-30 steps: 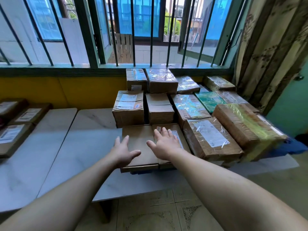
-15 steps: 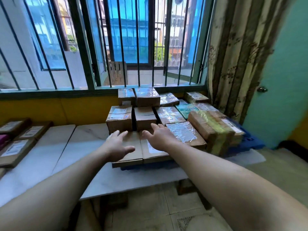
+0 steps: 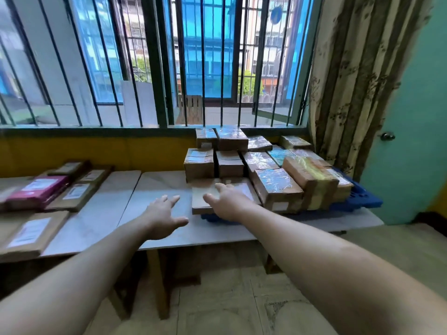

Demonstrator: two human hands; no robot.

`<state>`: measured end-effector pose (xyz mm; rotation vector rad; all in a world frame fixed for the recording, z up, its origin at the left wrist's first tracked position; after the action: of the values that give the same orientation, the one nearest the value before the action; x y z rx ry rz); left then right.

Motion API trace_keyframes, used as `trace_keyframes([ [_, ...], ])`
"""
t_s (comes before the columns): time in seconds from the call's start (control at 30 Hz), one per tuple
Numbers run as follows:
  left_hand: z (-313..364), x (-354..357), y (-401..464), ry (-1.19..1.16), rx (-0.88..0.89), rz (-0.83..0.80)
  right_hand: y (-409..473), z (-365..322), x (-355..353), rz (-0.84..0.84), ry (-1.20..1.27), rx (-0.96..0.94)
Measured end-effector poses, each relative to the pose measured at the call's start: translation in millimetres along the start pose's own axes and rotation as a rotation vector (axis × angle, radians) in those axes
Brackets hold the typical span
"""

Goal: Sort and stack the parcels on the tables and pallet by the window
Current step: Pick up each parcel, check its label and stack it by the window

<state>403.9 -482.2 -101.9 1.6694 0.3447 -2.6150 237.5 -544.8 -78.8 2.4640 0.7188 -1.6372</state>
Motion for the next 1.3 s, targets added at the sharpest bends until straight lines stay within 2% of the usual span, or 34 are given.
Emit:
trace_keyframes([
  [0.47, -127, -51, -41, -0.056, -0.304, 0.129, 52, -130, 39, -0.056, -0.058, -0.292],
  [0.67, -223, -83, -81, -0.072, -0.411, 0.159, 68, -230, 81, -0.101, -0.117, -0.411],
  [1.0, -406, -168, -162, -0.177, -0.559, 0.266, 88, -447, 172, -0.152, -0.122, -0.554],
  [1.3, -518, -204, -152, -0.235, -0.597, 0.267, 142, -553, 232, -0.196, -0.134, -0.614],
])
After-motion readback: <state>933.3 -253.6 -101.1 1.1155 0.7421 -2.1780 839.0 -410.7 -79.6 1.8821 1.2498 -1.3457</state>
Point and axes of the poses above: each hand's wrist, its own y-axis towards the middle knuckle, its own x-axis out of the palm, z = x × y, the point moved 7 cm from there along y, towards the middle knuckle, and after that the axes turned 6 degrees about -z, right-handed, at the moved point
